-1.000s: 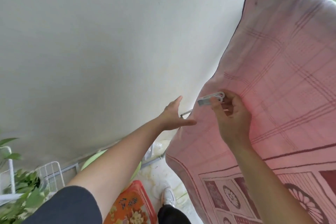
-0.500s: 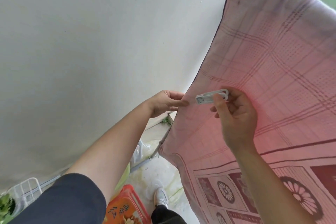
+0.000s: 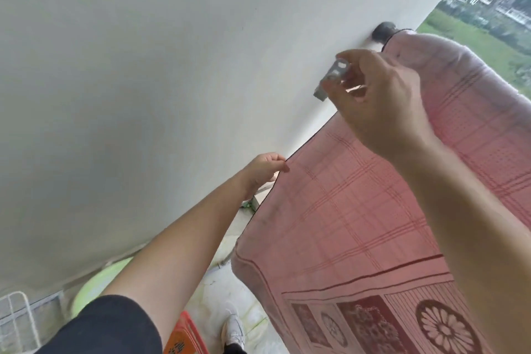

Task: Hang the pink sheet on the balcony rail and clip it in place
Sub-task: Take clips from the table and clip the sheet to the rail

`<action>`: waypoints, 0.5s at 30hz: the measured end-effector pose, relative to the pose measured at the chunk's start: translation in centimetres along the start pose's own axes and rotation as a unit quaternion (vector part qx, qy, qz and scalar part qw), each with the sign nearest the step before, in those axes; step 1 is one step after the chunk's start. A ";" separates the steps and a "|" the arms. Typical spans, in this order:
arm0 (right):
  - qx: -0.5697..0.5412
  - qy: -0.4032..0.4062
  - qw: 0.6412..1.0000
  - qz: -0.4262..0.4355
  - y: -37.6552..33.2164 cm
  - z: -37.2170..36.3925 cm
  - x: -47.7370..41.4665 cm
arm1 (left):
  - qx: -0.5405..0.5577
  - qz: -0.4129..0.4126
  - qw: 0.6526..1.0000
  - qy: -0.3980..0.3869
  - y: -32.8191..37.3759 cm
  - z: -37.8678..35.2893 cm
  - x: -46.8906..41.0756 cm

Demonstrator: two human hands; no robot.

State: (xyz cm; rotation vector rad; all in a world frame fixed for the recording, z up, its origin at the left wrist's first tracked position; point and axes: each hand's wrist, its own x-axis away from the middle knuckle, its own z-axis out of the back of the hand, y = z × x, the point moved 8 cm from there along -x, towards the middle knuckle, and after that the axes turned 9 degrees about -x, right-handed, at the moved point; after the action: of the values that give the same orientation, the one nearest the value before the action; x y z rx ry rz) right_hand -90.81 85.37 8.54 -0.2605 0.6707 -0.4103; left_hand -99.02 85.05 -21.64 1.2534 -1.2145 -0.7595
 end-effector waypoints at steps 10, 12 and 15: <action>0.264 -0.124 0.956 0.040 -1.0 -1.2 -5.0 | 0.083 -0.044 0.984 -0.153 2.4 -6.6 -1.4; 0.257 -0.139 0.956 0.041 -0.8 -1.8 -4.8 | 0.138 -0.043 0.979 -0.144 1.8 -6.2 -1.8; 0.229 -0.162 0.959 0.036 -0.6 -3.0 -4.4 | 0.180 -0.039 0.978 -0.103 1.8 -4.6 -2.1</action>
State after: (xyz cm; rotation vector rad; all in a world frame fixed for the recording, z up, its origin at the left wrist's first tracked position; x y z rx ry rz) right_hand -96.03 86.52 8.86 0.1375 0.2494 -0.4302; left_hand -95.51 88.71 -19.91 1.5535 -1.5280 -0.7614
